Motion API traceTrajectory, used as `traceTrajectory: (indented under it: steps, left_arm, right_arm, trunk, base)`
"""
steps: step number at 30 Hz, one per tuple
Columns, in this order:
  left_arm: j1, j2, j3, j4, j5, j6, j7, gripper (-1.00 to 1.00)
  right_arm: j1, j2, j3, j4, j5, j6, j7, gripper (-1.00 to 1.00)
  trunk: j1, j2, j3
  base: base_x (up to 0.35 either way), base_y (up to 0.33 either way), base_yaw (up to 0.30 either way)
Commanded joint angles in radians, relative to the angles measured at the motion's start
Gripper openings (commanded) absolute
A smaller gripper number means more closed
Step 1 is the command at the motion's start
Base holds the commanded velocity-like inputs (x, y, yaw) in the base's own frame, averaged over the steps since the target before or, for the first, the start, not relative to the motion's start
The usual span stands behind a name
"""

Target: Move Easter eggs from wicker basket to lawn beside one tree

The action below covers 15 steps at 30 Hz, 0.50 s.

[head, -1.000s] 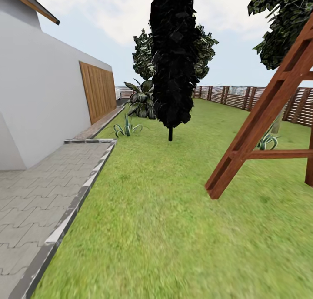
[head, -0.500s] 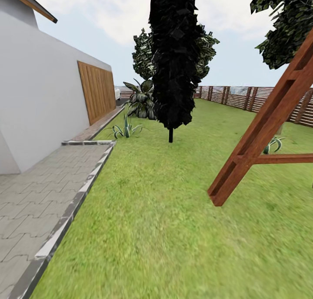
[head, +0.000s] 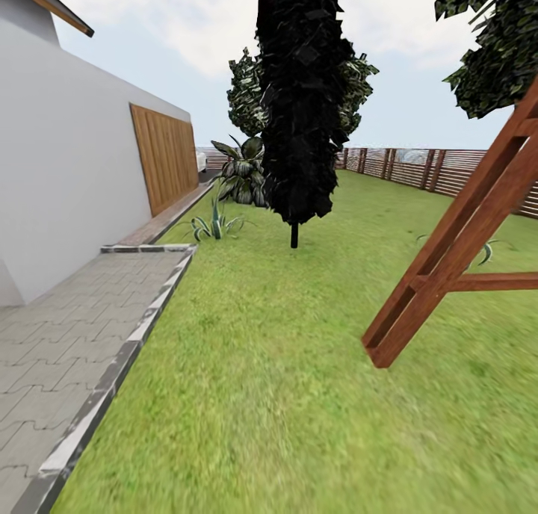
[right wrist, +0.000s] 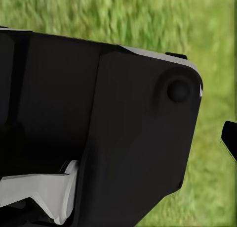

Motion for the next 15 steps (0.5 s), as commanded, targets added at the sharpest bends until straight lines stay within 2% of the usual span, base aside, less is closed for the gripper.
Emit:
traceTrajectory:
  steps: [1, 15]
  left_arm:
    - [-0.001, 0.000, -0.005, 0.001, 0.000, -0.003, 0.001, 1.00]
    - [-0.001, 0.001, -0.005, 0.001, 0.000, -0.003, 0.001, 1.00]
  right_arm:
    - [0.000, 0.000, 0.003, -0.001, 0.000, -0.001, 0.000, 1.00]
    - [0.000, 0.000, 0.003, -0.001, 0.000, -0.001, 0.000, 1.00]
  trunk:
    - [0.001, -0.001, -0.002]
    - [0.001, -0.001, -0.002]
  base:
    - [0.336, 0.000, 0.000]
    - [0.337, 0.000, 0.000]
